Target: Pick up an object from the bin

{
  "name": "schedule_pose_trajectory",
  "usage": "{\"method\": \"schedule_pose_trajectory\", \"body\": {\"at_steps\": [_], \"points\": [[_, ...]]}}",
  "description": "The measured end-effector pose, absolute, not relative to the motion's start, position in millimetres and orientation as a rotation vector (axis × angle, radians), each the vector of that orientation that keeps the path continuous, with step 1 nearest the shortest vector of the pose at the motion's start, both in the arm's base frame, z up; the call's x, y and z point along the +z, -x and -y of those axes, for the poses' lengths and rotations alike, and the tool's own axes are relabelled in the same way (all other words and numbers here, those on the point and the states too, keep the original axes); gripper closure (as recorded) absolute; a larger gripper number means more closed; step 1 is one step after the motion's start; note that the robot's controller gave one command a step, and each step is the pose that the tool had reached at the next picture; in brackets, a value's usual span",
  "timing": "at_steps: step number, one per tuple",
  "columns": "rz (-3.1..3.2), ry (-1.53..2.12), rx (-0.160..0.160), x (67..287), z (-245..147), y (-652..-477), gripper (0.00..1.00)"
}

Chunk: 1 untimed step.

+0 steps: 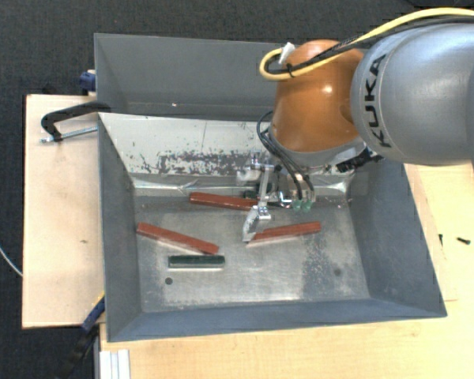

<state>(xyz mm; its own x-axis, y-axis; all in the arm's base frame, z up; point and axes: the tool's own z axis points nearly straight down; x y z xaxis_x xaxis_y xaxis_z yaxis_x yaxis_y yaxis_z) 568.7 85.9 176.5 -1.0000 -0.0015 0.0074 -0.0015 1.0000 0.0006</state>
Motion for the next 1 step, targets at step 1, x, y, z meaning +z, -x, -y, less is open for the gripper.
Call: {"method": "schedule_pose_trajectory", "body": {"at_steps": [1], "points": [[3.143, 0.000, -0.003, 181.4, -85.5, -570.5, 0.00]]}}
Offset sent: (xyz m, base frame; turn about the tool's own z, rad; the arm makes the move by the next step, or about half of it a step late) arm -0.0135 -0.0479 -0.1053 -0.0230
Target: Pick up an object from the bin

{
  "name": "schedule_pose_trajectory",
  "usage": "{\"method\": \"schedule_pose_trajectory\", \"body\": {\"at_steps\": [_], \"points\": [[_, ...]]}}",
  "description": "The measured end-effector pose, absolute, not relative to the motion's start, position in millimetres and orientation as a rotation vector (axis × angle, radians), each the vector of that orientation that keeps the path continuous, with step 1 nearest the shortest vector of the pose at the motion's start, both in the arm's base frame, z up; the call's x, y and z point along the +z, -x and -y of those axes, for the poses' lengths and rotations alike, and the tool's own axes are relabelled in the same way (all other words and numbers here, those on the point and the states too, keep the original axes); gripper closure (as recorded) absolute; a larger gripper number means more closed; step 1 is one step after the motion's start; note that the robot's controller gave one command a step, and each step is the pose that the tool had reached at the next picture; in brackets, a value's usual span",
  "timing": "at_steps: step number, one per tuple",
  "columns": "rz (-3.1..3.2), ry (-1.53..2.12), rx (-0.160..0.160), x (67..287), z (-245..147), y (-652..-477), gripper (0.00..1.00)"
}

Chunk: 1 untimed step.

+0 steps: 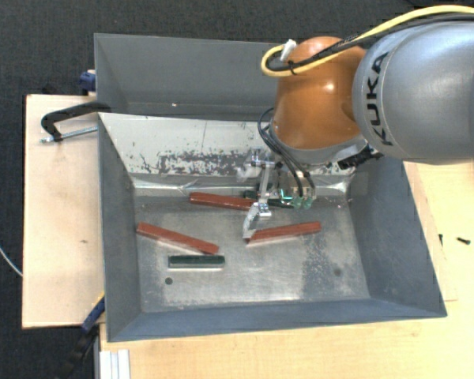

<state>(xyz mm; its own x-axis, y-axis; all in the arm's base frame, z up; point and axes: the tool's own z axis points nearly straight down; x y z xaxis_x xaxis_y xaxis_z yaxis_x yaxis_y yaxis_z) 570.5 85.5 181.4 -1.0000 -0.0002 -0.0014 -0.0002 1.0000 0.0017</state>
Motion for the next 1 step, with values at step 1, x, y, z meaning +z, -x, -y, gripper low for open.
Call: {"method": "schedule_pose_trajectory", "body": {"at_steps": [1], "points": [[-3.115, 0.039, 0.016, 89.5, -43.7, -566.5, 1.00]]}}
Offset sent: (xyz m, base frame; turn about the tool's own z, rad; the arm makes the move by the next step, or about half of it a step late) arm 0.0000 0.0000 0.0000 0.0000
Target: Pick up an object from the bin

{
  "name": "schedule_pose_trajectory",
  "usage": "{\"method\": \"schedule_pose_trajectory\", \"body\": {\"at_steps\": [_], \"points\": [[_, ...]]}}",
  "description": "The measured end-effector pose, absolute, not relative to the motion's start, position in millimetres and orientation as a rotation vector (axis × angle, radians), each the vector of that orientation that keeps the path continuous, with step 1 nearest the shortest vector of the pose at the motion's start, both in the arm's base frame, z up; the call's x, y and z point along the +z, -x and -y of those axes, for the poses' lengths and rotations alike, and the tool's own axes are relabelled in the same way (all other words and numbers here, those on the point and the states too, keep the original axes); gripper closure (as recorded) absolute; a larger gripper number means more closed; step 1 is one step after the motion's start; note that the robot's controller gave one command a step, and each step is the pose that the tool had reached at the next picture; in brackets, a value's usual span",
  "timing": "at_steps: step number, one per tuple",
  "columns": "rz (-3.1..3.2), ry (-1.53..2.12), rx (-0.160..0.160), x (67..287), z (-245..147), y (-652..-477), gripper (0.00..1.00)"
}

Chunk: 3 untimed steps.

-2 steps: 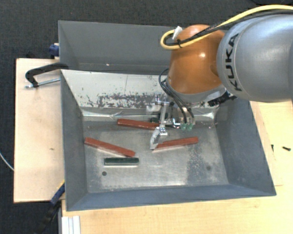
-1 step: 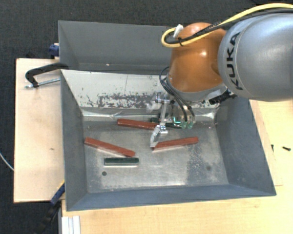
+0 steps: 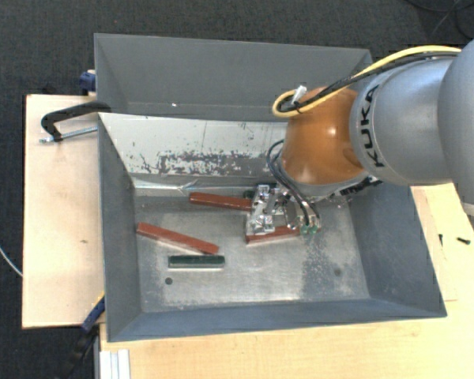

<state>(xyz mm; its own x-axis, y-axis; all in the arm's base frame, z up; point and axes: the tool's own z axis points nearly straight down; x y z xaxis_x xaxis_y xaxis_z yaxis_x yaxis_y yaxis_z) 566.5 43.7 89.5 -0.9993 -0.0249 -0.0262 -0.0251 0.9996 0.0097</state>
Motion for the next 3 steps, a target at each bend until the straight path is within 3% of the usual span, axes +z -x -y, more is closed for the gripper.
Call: {"method": "schedule_pose_trajectory", "body": {"at_steps": [1, 2, 3], "points": [[-3.065, 0.030, 0.019, 95.0, -43.0, -577.9, 0.00], [-3.132, 0.041, 0.014, 87.2, -43.3, -562.7, 1.00], [-3.091, 0.034, 0.018, 93.7, -43.4, -572.5, 0.00]]}}
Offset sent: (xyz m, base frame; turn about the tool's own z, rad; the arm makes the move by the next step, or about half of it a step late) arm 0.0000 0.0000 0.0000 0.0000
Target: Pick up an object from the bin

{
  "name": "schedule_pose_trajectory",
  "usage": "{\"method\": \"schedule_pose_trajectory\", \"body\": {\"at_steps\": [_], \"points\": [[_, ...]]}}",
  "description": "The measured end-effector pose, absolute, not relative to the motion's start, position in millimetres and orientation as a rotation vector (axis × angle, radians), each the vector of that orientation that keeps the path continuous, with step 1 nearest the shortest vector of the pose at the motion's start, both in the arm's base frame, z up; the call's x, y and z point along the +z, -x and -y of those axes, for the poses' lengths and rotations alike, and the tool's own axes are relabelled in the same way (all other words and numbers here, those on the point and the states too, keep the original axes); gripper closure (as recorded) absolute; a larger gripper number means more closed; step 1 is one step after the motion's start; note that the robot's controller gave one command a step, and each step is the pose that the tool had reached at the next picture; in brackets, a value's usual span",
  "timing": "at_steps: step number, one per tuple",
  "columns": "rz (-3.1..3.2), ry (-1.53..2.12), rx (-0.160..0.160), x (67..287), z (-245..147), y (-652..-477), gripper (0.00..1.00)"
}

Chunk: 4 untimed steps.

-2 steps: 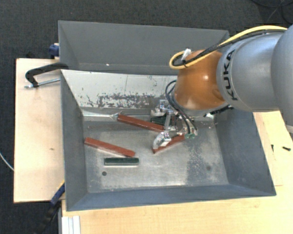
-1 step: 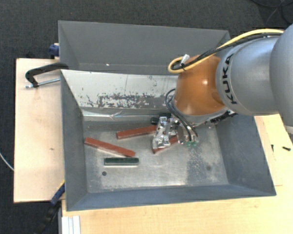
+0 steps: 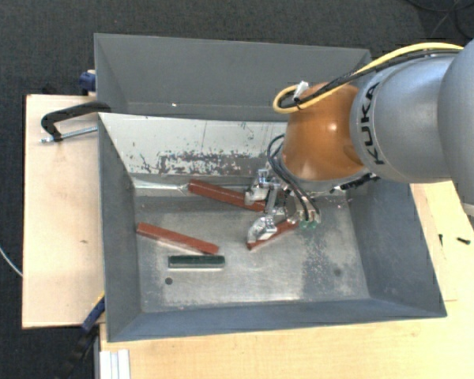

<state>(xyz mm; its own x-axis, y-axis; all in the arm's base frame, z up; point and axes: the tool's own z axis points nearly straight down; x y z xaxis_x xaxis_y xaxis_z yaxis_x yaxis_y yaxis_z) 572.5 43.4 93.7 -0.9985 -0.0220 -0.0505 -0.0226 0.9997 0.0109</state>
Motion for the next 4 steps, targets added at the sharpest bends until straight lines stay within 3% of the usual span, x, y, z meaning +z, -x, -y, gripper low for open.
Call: {"method": "schedule_pose_trajectory", "body": {"at_steps": [1, 2, 3, 4], "points": [[-3.092, 0.035, 0.018, 93.6, -43.5, -572.2, 0.00], [-3.135, 0.040, 0.004, 83.2, -43.4, -558.9, 1.00], [-3.138, 0.039, 0.003, 81.9, -43.0, -557.8, 1.00], [-3.133, 0.139, 0.004, 74.0, -50.3, -565.4, 0.00]]}}
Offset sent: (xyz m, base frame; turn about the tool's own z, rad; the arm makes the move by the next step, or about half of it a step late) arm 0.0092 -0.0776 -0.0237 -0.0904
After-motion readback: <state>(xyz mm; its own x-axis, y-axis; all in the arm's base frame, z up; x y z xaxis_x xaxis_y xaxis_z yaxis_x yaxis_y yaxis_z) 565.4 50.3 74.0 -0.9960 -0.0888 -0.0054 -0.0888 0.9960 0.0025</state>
